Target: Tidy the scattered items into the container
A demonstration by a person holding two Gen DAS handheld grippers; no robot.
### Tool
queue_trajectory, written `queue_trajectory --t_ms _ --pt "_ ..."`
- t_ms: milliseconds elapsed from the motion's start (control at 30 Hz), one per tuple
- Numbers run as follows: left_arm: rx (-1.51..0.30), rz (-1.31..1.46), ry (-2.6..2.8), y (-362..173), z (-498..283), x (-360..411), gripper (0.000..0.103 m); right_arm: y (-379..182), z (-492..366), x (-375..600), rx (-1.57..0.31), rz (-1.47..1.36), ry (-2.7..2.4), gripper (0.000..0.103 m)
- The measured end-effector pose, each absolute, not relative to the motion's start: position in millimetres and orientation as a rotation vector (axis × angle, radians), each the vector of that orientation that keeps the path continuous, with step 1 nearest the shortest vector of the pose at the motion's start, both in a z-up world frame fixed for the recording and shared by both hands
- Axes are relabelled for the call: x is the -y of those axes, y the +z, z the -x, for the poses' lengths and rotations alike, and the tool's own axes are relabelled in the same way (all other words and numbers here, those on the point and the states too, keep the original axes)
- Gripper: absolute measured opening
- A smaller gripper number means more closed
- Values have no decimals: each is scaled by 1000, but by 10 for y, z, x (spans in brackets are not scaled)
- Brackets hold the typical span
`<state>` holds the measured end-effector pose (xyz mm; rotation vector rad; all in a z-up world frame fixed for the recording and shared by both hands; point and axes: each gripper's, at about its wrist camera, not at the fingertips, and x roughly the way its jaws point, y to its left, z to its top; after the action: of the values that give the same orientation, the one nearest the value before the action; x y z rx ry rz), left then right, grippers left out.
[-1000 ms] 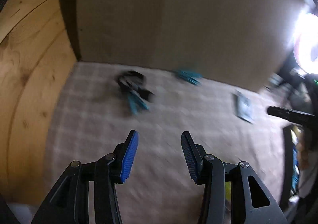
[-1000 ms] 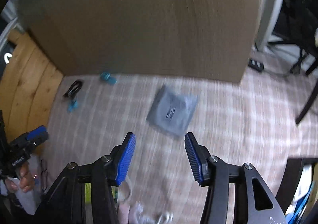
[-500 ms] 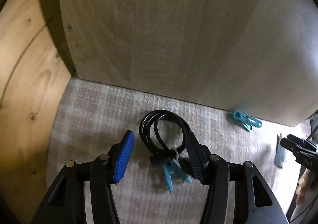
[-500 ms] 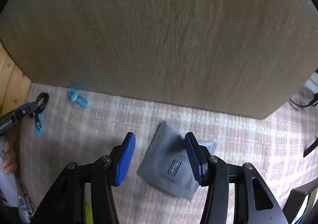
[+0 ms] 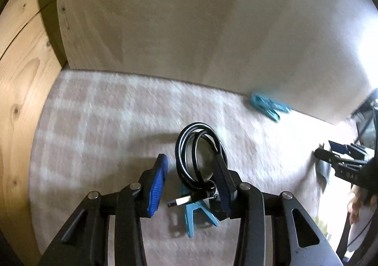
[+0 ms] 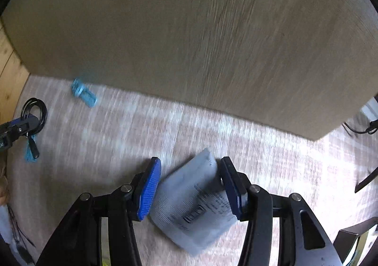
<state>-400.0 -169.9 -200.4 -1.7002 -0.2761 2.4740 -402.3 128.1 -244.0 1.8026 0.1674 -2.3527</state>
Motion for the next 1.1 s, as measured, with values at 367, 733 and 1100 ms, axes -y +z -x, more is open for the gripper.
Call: queue_trajectory --t_ms 367,733,1100 --pt "171 1673 2304 -1978 3111 1108 39 -2488 3249 -1530 -229 -1788 -2266 49" --pt "132 1619 2162 -1728 2567 356 47 -2507 2663 -1973 -149 -1905 -2146 49" --pt "73 1632 2409 -1362 2737 1485 47 -1723 2991 -1627 -128 -1657 -2221 49"
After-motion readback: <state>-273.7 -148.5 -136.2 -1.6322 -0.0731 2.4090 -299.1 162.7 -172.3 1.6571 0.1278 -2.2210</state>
